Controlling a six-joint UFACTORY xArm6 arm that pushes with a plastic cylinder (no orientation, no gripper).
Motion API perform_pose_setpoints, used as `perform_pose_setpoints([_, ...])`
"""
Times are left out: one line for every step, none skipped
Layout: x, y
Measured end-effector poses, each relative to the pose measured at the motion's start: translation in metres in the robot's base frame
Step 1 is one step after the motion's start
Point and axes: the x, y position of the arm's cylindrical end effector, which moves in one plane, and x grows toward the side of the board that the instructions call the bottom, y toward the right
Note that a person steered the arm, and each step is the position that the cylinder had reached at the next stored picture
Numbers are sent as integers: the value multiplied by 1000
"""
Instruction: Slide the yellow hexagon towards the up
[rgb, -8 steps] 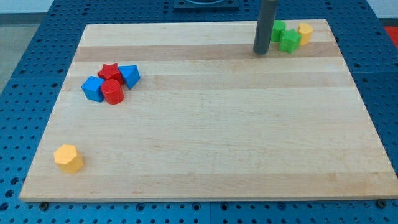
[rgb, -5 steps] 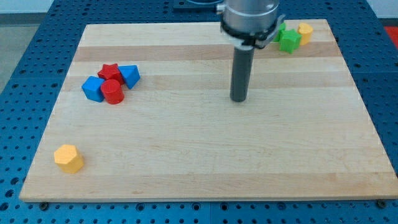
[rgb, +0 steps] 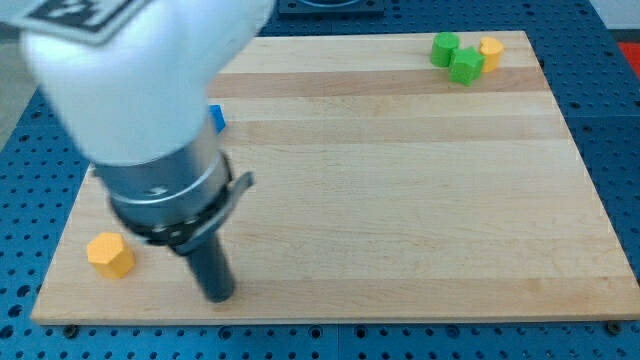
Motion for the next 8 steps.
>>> perform_pose_setpoints([8,-44])
perform_pose_setpoints([9,-78])
perform_pose_setpoints([2,-99])
perform_pose_setpoints([-23,-106])
perform_pose_setpoints([-37,-109])
perform_pose_setpoints([-38,-132])
perform_pose_setpoints([-39,-156])
perform_pose_setpoints([-53,-158])
